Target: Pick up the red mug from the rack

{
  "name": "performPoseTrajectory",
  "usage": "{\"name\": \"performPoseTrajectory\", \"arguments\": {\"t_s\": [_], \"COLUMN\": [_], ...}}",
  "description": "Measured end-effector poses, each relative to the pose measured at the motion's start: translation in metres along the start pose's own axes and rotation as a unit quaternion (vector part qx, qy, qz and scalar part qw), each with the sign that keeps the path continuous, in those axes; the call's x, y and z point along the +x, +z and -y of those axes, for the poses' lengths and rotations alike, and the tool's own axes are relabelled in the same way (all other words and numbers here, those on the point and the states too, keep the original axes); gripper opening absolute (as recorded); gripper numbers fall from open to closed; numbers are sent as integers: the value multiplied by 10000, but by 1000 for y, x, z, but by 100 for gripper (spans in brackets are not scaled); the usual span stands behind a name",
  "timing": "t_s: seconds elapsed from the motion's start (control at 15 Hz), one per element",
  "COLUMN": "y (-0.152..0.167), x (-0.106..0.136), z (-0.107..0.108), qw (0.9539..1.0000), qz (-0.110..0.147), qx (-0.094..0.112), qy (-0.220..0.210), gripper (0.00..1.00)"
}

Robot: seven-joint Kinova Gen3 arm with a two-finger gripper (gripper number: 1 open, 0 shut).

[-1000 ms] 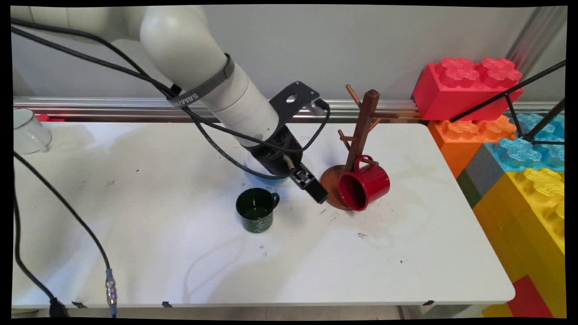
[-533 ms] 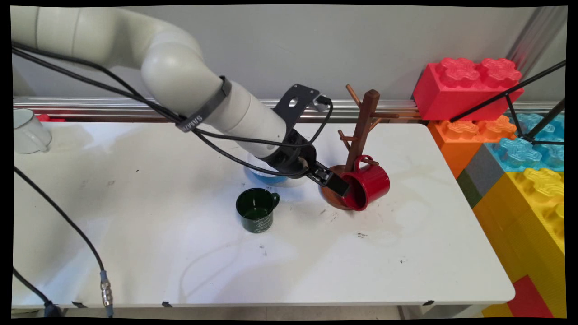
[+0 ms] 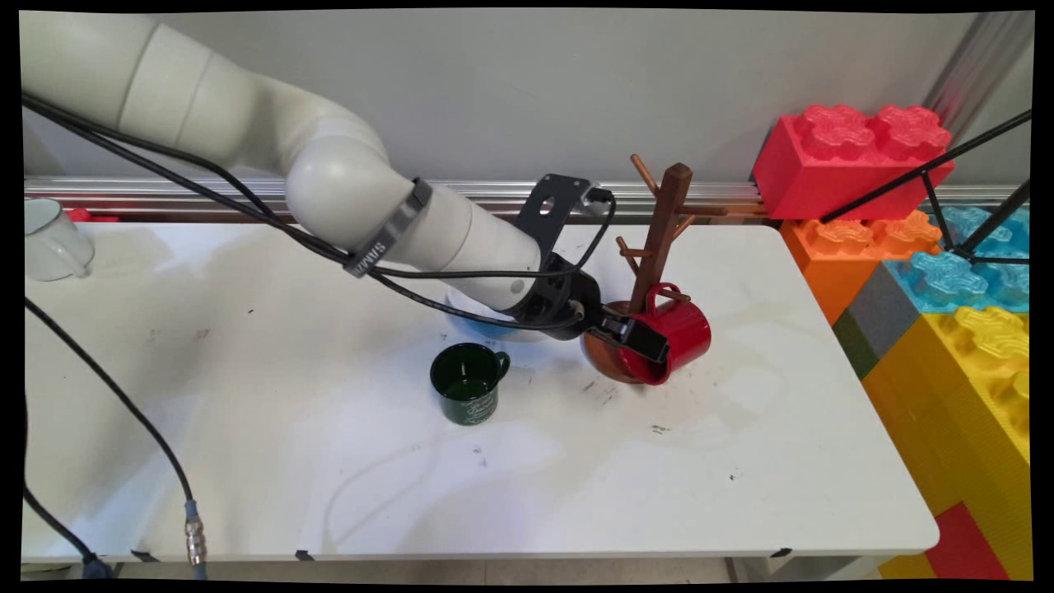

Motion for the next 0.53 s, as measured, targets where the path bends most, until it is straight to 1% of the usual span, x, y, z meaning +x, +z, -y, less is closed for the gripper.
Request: {"name": "performPoseTrajectory", "arguments": {"t_s": [0.27,0.53], "y": [14,27], "x": [-5,-8], "z": [1,1], "qw": [9997,9992], "qz": [-120,-184], "qx": [-51,-99], "qy": [-196,-354], "gripper": [100,100]}}
